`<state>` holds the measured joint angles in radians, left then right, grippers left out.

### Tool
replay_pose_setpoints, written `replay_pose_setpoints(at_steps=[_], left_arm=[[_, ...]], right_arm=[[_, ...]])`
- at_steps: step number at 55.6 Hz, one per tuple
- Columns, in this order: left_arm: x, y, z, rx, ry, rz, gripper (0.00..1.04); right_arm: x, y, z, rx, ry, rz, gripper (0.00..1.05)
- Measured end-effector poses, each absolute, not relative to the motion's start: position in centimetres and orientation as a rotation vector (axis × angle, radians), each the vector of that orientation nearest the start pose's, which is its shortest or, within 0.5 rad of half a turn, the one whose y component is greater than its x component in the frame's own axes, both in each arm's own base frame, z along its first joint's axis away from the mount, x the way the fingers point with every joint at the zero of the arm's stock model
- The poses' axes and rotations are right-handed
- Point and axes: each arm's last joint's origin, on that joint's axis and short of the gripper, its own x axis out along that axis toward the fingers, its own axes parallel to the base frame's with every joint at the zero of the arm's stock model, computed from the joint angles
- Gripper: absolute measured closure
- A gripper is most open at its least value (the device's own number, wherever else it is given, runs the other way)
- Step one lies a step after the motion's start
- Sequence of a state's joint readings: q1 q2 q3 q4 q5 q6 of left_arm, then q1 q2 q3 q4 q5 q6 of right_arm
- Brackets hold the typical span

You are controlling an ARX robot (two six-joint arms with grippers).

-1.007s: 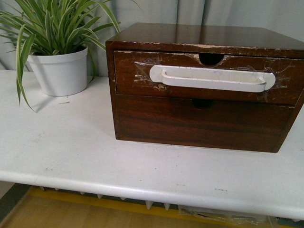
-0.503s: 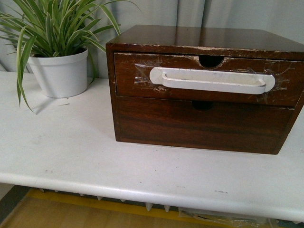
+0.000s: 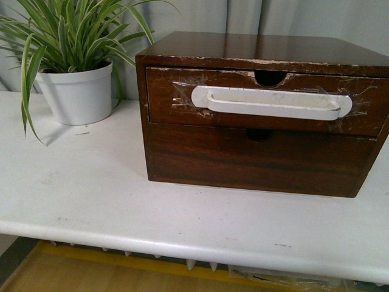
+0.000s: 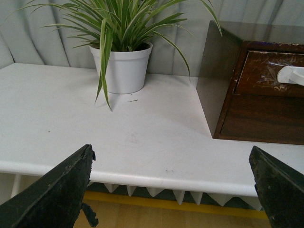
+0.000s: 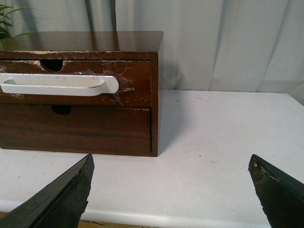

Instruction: Open drawer

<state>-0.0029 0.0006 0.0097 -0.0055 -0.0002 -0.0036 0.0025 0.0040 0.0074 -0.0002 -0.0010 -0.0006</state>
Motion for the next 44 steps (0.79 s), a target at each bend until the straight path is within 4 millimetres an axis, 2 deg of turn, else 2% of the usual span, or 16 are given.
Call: replay_pose_setpoints(at_steps=[19,21,26,31,37,44], left_arm=[[9.7,0.0,16.6,-0.004,-0.004,-0.003,0.06],[9.7,0.0,16.5,-0.018,0.026,0.020,0.06],[10.0,-0.3,16.5,-0.031,0.239,0.108,0.06],[10.9,-1.0,16.9,-0.015,0.288,0.030,0.06],[12.3,-1.6,18.3,0.031,0.272,-0.076,0.06],[15.1,-2.7,20.0,0.159,0.264,-0.231,0.06]], right_arm=[[9.8,0.0,16.6,0.001,-0.002,0.002,0.09],[9.8,0.0,16.5,0.011,0.048,-0.008,0.09],[10.0,0.2,16.7,0.017,0.237,0.016,0.09],[10.6,0.4,17.2,-0.010,0.300,0.072,0.09],[11.8,0.4,18.6,-0.084,0.351,0.135,0.09],[13.9,0.4,20.4,-0.195,0.402,0.199,0.09]])
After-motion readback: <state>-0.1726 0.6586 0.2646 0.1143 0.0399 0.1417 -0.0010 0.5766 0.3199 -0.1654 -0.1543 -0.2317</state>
